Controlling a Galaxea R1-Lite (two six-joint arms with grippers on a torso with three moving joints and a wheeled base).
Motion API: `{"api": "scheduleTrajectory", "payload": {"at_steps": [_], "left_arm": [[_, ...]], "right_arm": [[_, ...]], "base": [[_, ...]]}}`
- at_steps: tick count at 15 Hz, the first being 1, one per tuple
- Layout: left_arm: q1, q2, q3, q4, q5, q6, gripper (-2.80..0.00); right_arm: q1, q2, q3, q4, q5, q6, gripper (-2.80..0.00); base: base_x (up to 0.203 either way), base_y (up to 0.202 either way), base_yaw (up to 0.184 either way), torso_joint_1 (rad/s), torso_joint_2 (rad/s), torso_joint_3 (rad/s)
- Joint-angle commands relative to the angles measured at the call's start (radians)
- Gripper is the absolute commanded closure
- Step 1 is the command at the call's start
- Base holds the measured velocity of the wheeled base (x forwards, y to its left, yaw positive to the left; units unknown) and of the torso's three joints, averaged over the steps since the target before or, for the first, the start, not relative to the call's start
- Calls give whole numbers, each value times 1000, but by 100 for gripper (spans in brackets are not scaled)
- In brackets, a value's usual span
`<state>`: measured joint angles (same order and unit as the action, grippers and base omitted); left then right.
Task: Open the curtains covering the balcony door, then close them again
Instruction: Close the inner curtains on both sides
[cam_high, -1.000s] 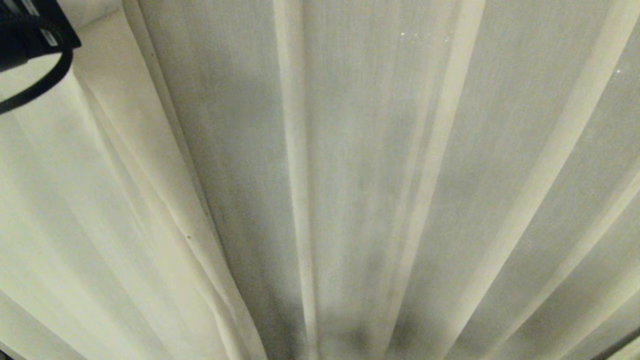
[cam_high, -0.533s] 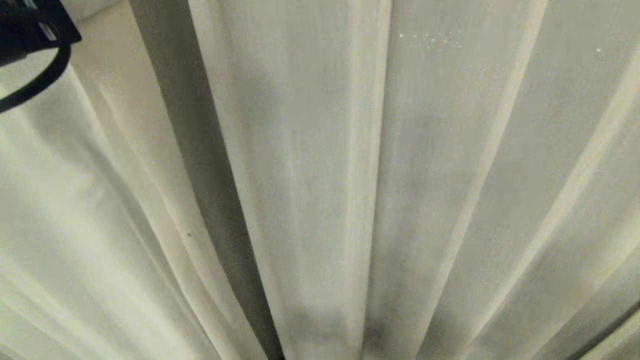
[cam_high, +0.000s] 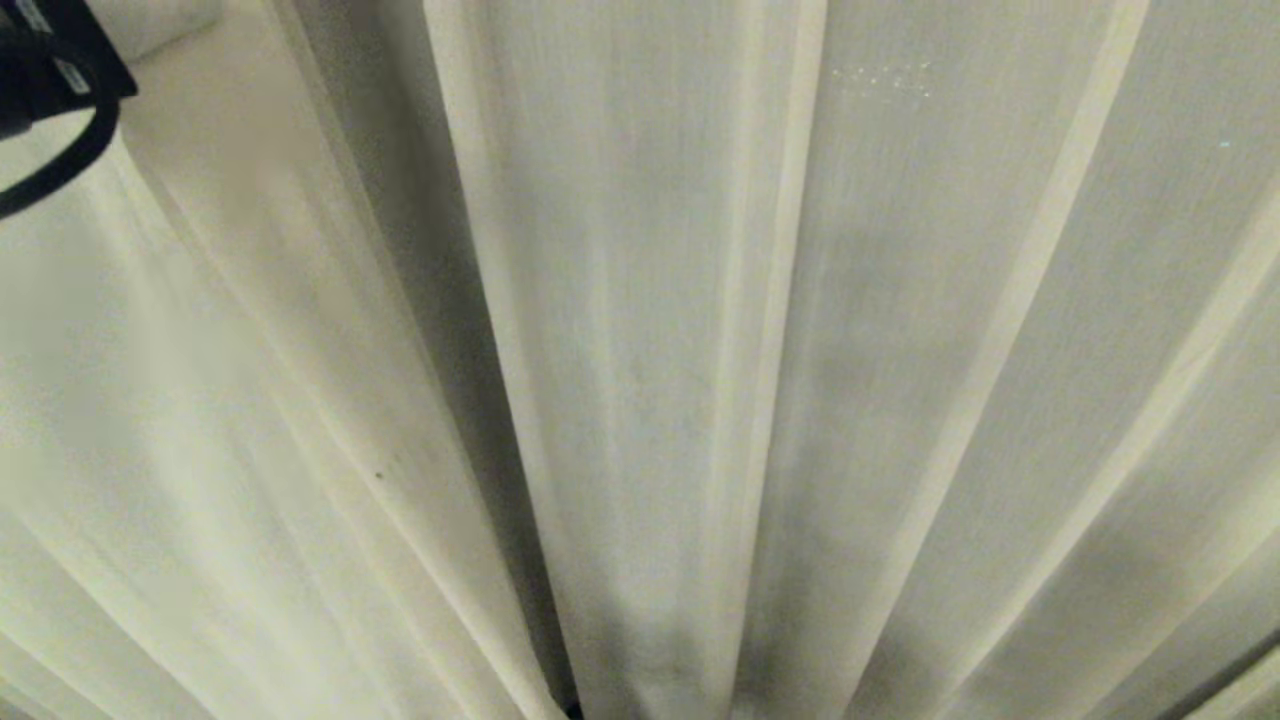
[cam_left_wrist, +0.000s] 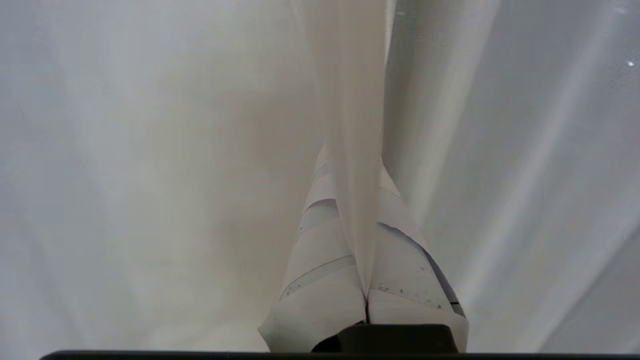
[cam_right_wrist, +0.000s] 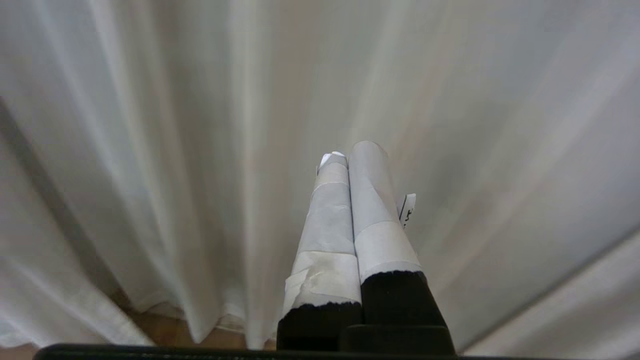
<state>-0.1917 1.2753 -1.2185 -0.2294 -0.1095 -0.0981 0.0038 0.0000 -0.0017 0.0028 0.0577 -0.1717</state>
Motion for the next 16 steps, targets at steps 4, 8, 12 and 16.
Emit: {"api": "scheduleTrajectory", "payload": {"at_steps": [4, 8, 12, 16], "left_arm": [[5, -17, 17, -5, 22, -3, 0], [6, -19, 20, -7, 59, -3, 0], [5, -19, 24, -7, 59, -2, 0], [23, -24, 22, -5, 62, -3, -280]], "right_arm": [[2, 2, 0, 0, 1, -2, 0], [2, 2, 0, 0, 1, -2, 0], [2, 2, 0, 0, 1, -2, 0], [2, 2, 0, 0, 1, -2, 0]], "base": [[0, 0, 0, 0, 0, 0], [0, 0, 0, 0, 0, 0], [0, 0, 0, 0, 0, 0], [0, 0, 0, 0, 0, 0]]}}
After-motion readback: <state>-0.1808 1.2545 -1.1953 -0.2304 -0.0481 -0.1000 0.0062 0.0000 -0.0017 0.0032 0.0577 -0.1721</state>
